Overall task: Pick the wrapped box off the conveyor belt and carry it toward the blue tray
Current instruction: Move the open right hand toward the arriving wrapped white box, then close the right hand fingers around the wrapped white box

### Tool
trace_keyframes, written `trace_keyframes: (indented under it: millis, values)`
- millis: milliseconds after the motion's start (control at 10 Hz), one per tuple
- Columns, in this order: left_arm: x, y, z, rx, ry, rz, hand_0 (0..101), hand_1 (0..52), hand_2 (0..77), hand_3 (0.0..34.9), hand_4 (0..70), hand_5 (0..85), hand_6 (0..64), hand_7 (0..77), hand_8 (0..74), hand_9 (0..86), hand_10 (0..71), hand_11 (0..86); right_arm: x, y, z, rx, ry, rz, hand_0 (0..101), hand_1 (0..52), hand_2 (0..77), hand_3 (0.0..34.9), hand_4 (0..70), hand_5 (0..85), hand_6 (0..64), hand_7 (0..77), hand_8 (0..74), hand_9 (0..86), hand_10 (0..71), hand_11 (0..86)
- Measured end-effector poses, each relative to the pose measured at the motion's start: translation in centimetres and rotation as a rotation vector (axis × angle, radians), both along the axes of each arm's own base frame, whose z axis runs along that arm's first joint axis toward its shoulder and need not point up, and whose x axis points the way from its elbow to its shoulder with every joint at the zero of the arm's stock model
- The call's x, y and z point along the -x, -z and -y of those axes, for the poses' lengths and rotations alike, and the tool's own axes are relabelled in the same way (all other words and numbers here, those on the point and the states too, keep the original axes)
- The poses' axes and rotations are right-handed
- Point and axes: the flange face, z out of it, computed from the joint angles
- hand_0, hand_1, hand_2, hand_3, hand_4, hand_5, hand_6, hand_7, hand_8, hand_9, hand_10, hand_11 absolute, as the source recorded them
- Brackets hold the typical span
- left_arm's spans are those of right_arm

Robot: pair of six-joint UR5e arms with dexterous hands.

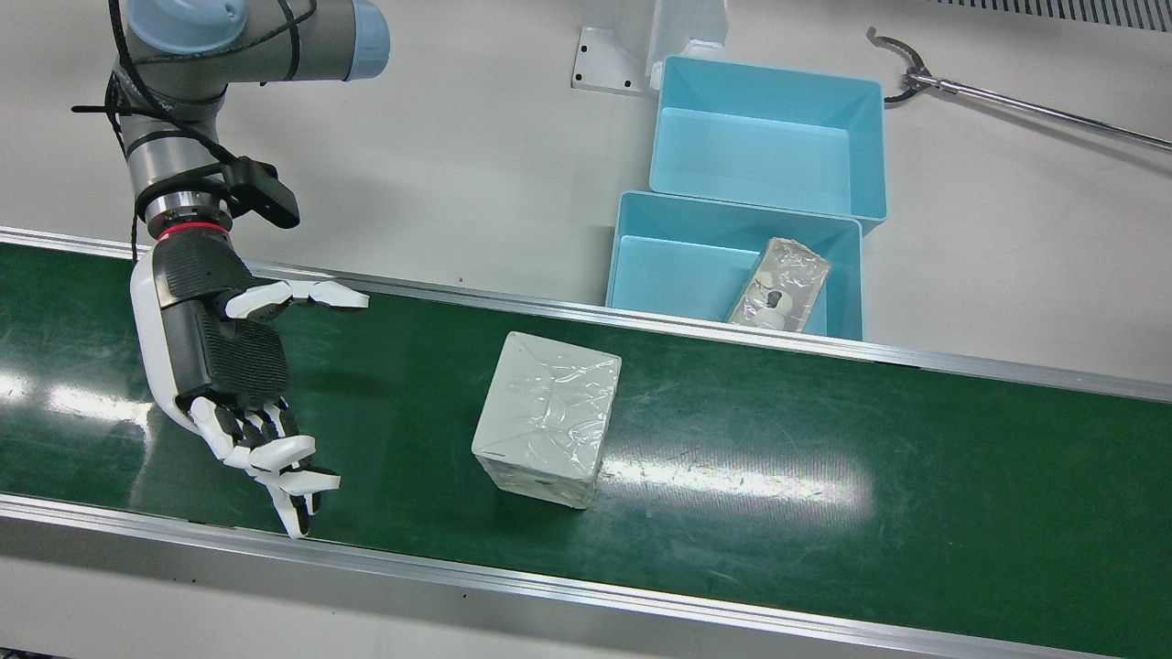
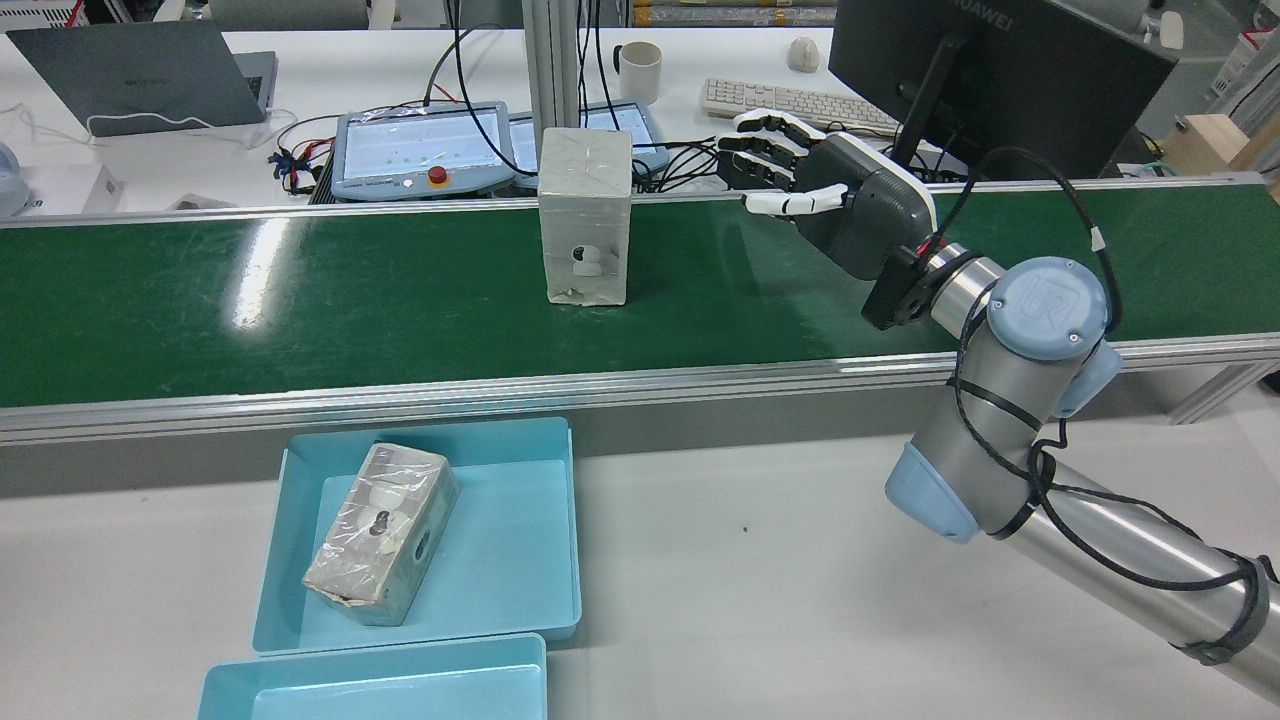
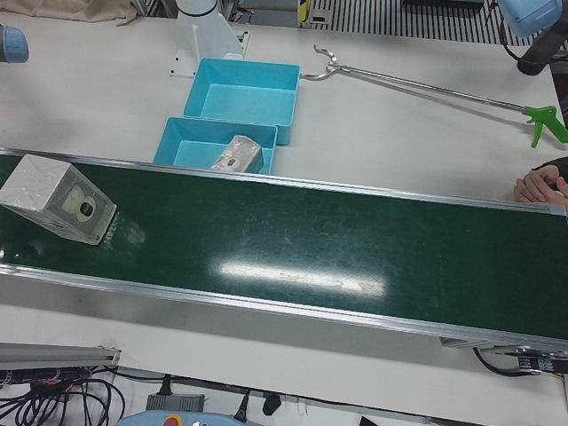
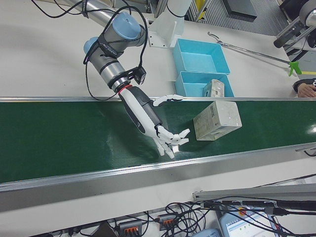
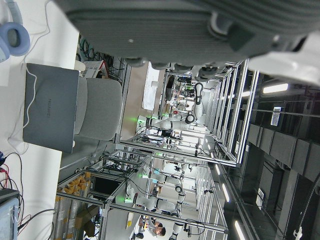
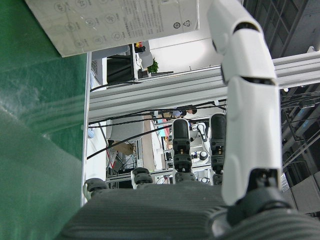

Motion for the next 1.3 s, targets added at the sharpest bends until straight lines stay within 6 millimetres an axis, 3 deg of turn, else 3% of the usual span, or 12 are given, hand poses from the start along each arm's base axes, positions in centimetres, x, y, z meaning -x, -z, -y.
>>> trace_keyframes:
  millis: [900,1100,1300]
  values:
    - [0.0,0.0,0.0,0.0,0.0,0.0,0,0.0,1.1,0.0,0.0,1.1,0.5,0.0,0.0,0.0,0.5,0.0,0.35,-0.15,-0.23,0.0,0.005,-0.006,49,17.5,21.3,26.0,13.1,36.5,4.4,27.3,0.0,6.5,0.0,1.1]
    - [0.0,0.0,0.0,0.0,0.0,0.0,0,0.0,0.5,0.0,0.0,1.1,0.5,0.0,0.0,0.0,0.5,0.0,0.3,-0.24,-0.3,0.005,0.007,-0.02,49,17.5,21.3,23.9,13.1,36.5,4.4,22.4,0.0,6.5,0.0,1.1]
    - [0.0,0.0,0.0,0.0,0.0,0.0,0,0.0,1.1,0.0,0.0,1.1,0.5,0.0,0.0,0.0,0.5,0.0,0.16,-0.31,-0.31,0.006,0.013,-0.041,50,18.5,20.2,24.0,11.5,36.5,4.4,25.6,0.0,6.5,0.0,1.1]
